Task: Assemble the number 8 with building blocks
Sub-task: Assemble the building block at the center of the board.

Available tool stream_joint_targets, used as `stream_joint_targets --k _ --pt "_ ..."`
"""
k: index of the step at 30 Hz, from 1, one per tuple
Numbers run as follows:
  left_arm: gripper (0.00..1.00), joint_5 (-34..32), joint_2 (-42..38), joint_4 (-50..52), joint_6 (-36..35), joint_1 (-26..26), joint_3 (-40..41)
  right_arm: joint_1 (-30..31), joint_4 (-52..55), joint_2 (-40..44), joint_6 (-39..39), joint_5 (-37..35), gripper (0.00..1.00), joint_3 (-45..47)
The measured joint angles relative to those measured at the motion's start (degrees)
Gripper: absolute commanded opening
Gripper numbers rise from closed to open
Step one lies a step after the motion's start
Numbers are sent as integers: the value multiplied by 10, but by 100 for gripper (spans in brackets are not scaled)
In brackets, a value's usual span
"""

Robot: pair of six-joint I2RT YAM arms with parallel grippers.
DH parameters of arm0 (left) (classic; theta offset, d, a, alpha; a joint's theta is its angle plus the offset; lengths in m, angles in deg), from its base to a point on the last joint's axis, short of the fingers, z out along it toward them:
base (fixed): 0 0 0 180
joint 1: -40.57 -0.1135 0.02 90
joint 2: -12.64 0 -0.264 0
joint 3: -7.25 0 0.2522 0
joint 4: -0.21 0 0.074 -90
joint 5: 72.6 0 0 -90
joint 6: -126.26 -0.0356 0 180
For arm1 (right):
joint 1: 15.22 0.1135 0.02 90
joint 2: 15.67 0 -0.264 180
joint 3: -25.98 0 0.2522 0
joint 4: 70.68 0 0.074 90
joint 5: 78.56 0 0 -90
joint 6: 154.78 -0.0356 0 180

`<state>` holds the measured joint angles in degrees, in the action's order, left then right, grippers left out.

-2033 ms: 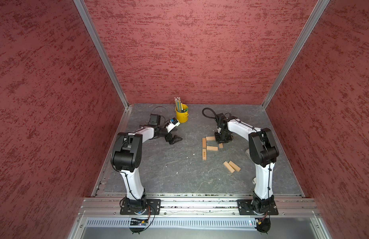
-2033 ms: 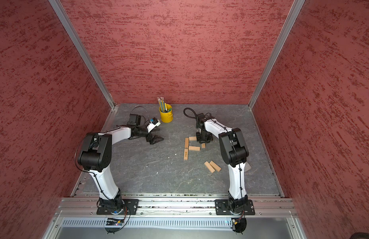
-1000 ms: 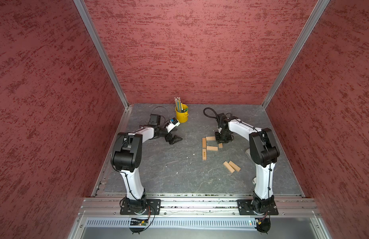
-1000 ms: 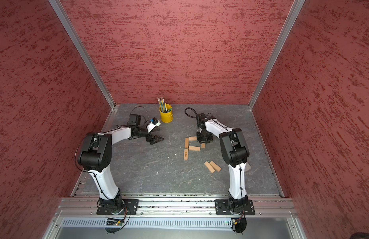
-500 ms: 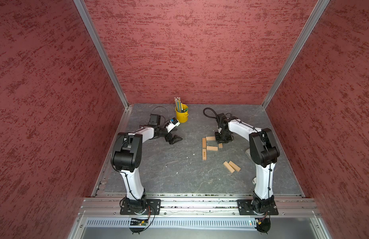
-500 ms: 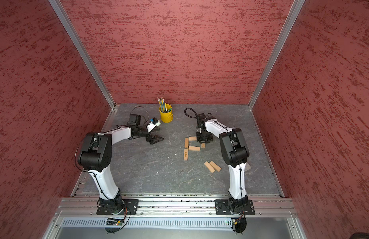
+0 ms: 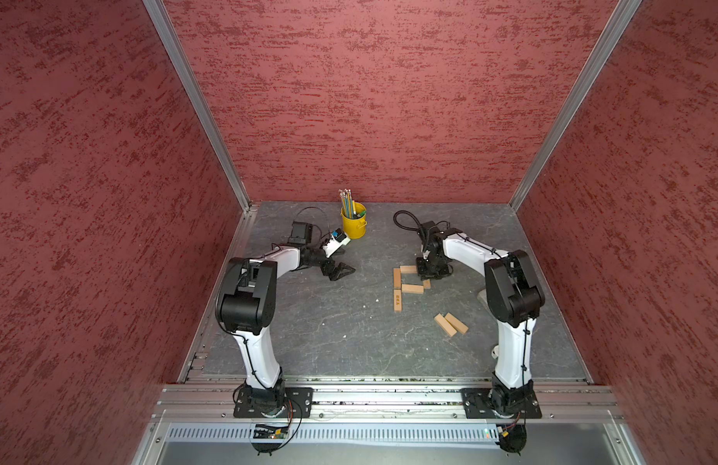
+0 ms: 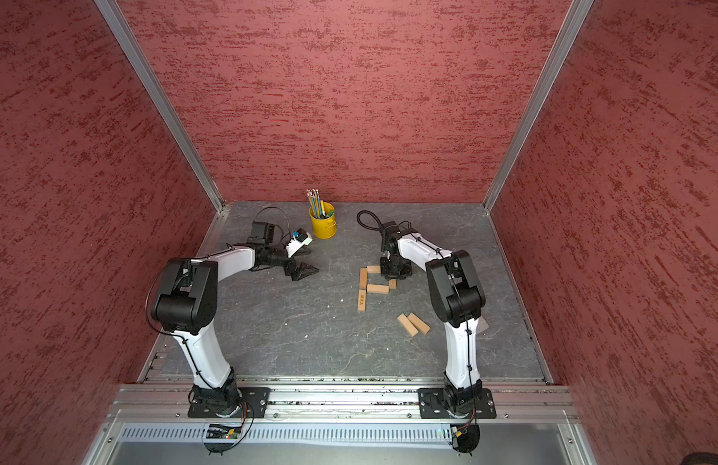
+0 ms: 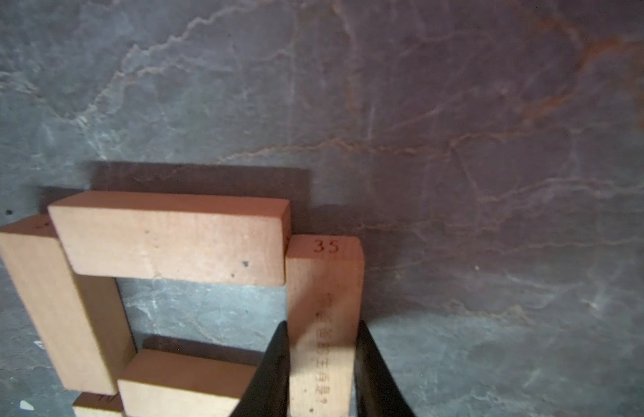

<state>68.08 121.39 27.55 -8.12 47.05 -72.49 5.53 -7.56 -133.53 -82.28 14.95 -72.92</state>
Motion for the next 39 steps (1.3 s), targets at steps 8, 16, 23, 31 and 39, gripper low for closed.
stream_joint_targets --k 8,16,23,31,39 --pt "99 0 0 -1 0 0 0 0 0 0 -1 0 38 0" --pt "99 0 0 -2 0 0 0 9 -16 4 -1 8 61 9" --pt "99 0 0 -2 0 0 0 9 -35 15 -1 14 75 25" --pt "99 0 0 -2 0 0 0 4 -46 46 -3 7 80 62" --pt "99 -4 0 -1 1 3 0 -7 -21 196 12 -1 76 132"
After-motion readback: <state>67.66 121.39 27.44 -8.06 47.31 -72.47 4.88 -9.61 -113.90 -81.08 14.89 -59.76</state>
